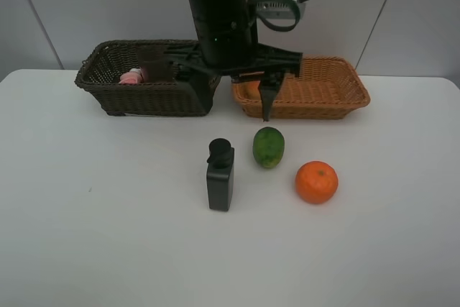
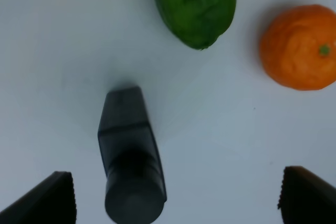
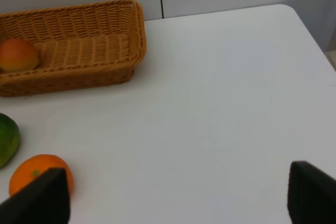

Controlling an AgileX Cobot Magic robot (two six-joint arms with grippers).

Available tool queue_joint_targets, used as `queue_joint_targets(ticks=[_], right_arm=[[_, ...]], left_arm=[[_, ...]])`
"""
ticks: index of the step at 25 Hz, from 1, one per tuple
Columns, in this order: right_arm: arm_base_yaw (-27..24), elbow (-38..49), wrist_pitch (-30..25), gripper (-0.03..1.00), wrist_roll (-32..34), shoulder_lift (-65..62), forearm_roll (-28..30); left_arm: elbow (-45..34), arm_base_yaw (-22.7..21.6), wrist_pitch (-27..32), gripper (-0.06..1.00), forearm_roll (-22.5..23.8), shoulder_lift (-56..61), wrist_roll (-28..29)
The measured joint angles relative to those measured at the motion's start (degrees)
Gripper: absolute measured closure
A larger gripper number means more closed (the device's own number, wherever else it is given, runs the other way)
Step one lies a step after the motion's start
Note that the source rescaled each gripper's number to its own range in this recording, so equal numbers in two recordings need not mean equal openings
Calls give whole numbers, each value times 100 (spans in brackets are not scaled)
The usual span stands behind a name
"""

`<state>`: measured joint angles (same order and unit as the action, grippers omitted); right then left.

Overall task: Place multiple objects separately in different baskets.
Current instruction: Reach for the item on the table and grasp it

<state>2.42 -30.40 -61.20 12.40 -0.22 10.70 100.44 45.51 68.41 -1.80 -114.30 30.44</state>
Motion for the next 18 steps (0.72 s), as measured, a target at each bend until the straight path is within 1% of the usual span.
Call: queue_joint_targets(ticks=[5, 12, 18], right_arm=[[0, 0, 0, 22, 0, 0, 0], [0, 0, 0, 22, 0, 0, 0], [0, 0, 0, 22, 0, 0, 0]], left_arm=[[-442, 0, 0, -5, 37, 148, 7], [-539, 58, 0, -5, 282, 160, 207], [-598, 70, 0, -5, 313, 166, 302]])
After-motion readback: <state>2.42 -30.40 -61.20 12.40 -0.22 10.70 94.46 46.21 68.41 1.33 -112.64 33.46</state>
